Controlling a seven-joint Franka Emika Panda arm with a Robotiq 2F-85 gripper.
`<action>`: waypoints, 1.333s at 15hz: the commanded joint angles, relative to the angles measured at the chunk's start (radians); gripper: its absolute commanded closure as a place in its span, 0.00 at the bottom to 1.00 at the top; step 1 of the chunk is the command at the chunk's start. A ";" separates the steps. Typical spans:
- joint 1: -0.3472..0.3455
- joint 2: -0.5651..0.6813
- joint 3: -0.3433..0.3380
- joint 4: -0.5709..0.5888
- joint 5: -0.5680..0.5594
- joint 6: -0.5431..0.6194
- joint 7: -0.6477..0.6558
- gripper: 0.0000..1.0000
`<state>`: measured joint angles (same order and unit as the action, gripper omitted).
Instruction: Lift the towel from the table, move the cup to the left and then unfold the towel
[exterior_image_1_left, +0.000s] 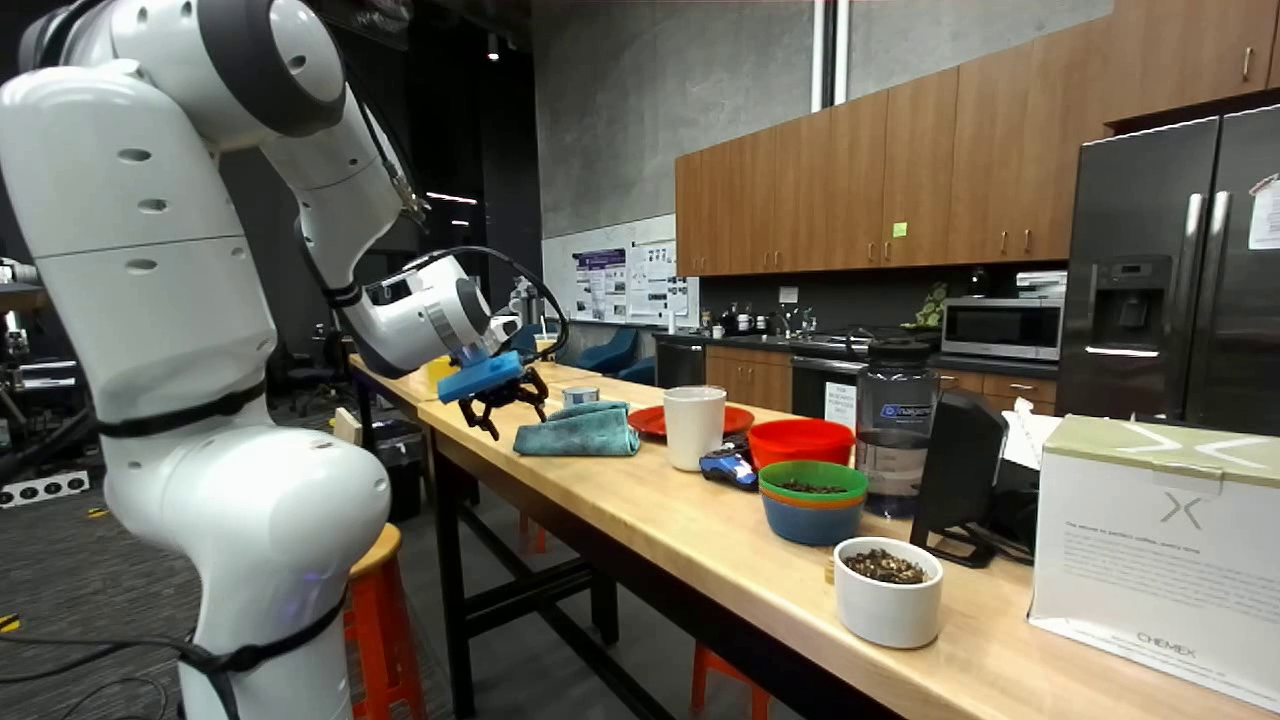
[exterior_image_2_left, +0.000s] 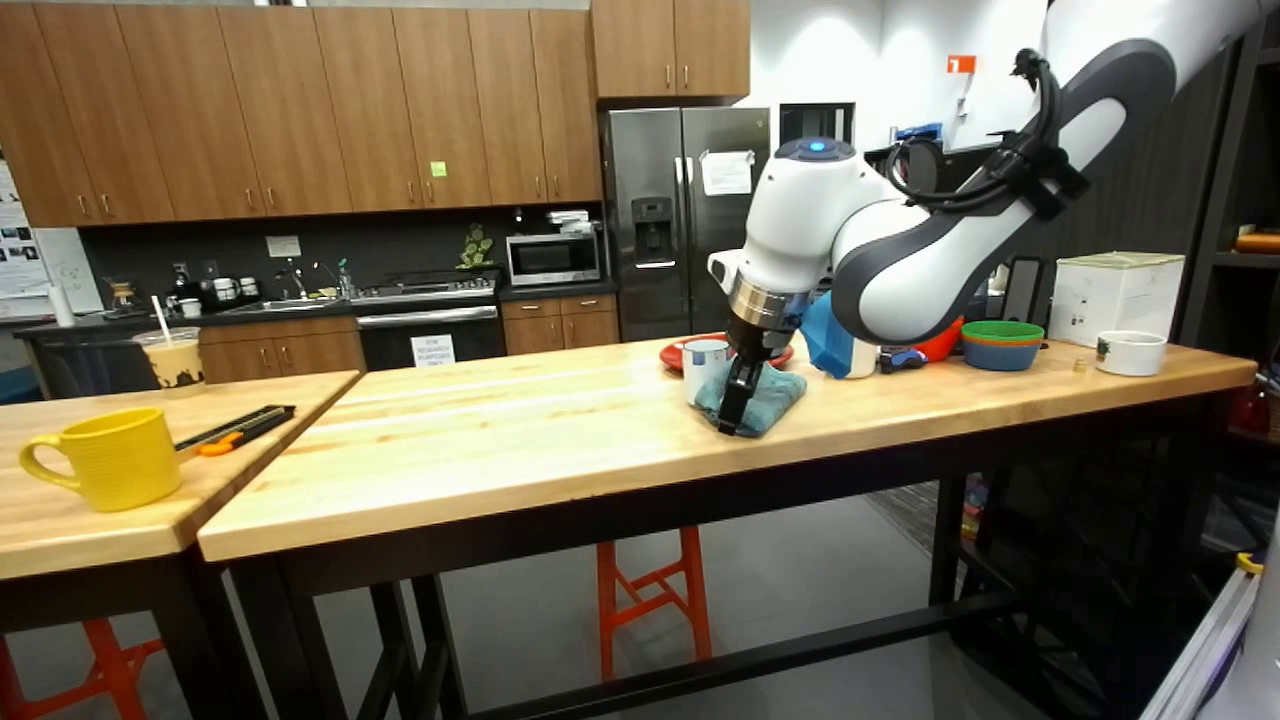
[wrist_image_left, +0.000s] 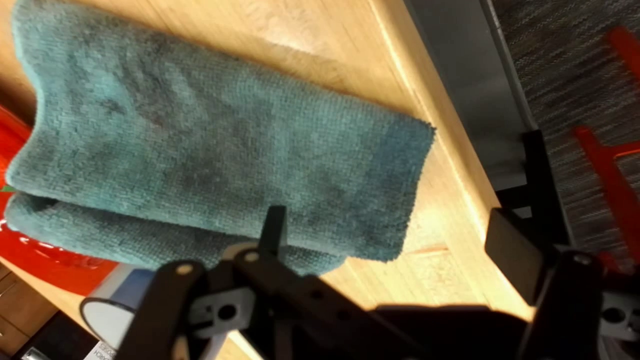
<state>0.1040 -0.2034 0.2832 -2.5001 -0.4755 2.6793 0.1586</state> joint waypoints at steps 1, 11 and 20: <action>0.005 0.000 -0.005 0.001 0.001 -0.001 -0.002 0.00; -0.051 0.013 0.003 0.014 -0.131 0.089 0.034 0.66; -0.126 -0.002 -0.006 0.019 -0.258 0.127 0.056 1.00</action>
<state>0.0145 -0.1976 0.2825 -2.4925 -0.6701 2.7915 0.1871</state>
